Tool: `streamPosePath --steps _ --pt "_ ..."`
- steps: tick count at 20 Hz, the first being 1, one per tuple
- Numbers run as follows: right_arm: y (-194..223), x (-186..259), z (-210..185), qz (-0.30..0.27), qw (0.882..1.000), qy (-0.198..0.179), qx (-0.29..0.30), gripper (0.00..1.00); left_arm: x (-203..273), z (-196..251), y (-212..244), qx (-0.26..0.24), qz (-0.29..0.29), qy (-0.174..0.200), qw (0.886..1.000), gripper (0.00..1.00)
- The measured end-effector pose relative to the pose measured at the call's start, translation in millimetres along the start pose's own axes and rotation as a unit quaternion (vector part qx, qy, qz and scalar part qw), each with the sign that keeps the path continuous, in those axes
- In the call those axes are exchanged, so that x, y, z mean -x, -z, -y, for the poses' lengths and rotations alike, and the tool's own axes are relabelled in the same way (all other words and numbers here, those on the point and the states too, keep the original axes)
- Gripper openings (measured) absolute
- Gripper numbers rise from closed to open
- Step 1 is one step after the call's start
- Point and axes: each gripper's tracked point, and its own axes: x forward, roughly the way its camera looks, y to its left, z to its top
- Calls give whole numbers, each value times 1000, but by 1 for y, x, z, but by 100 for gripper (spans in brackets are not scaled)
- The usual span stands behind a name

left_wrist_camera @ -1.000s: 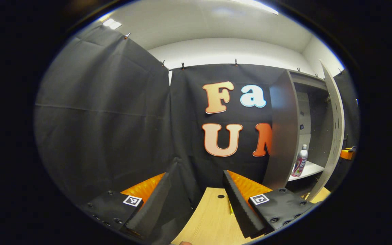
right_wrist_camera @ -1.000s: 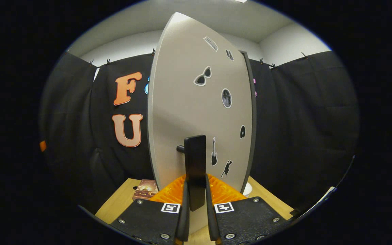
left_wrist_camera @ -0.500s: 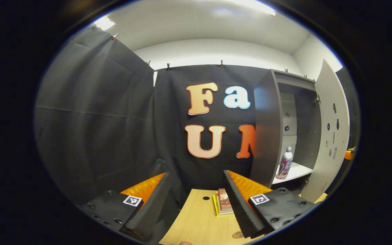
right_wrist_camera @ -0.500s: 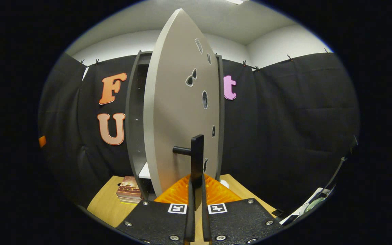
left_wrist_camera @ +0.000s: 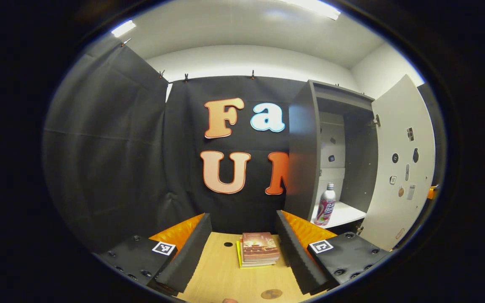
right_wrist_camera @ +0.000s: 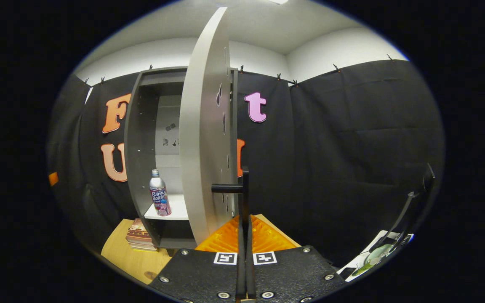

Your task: Open the cabinet door with the right hand, grasp the bottle in the cabinet with the left hand and place it on the coaster, then close the cabinet door with the right hand.

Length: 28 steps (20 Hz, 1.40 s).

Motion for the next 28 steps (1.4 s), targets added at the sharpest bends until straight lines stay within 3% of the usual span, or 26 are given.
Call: streamPosePath --steps 14,19,22,23,24,28 --pt "-1 -4 -3 0 996 -86 -20 2 -3 111 9 -3 -11 6 1000 99" --pt "-1 -5 13 0 997 -72 -7 7 -20 162 21 2 -17 18 1000 99" --pt "2 1 1 -10 994 -98 -38 13 -36 198 27 4 -18 36 999 99" --pt "1 1 4 -9 995 -94 -37 23 -43 207 29 5 -19 40 999 99" --pt "1 0 12 -6 996 -81 -28 27 -49 217 32 7 -21 43 999 99" --pt "-2 -5 33 4 999 -45 -14 27 -80 254 37 17 -17 61 998 100"
